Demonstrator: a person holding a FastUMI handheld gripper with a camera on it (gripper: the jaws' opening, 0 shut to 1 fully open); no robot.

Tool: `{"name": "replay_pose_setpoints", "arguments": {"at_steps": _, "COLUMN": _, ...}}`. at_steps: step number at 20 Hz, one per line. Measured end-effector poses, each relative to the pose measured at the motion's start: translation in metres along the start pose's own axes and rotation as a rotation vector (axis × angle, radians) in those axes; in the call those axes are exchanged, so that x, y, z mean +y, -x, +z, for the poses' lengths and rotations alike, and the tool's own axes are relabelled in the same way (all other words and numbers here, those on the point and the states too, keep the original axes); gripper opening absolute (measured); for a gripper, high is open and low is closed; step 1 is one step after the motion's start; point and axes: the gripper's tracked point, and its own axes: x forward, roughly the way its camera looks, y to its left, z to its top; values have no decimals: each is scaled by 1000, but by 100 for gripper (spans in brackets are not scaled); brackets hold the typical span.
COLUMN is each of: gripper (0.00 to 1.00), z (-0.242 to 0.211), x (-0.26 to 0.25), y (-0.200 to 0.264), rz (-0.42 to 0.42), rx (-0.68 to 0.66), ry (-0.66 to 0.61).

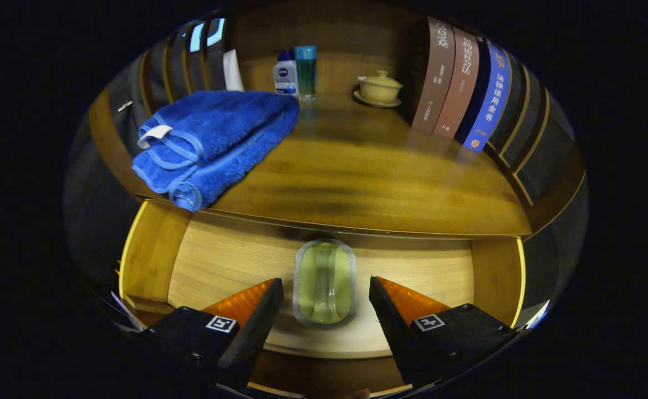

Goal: Pull open the drawer, take out the items inside it, and place them on the countertop above the cabinet.

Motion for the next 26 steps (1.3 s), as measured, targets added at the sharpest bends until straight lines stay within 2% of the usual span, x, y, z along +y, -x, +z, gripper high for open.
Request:
{"name": "replay_pose_setpoints", "arguments": {"at_steps": 2, "gripper": 97, "z": -3, "x": -2, "y": -11, "rz": -17, "rx": 31, "ry": -5}}
{"name": "replay_pose_setpoints", "arguments": {"at_steps": 7, "gripper": 26, "z": -17, "x": 1, "y": -24, "rz": -7, "rx": 90, "ry": -70}}
{"name": "replay_pose_setpoints", "arguments": {"at_steps": 9, "gripper": 26, "z": -16, "x": 0, "y": -22, "rz": -7, "rx": 87, "ry": -60}}
{"name": "replay_pose_setpoints", "arguments": {"at_steps": 11, "gripper": 18, "z": -16, "x": 4, "y": -18, "rz": 14, "rx": 89, "ry": -111}}
{"name": "replay_pose_setpoints", "arguments": {"at_steps": 19, "gripper": 18, "z": -10, "x": 3, "y": 37, "rz": 17, "rx": 73, "ry": -96}}
{"name": "replay_pose_setpoints", "arguments": {"at_steps": 26, "gripper": 18, "z": 26, "x": 12, "y": 99, "rz": 38, "rx": 3, "ry": -99}}
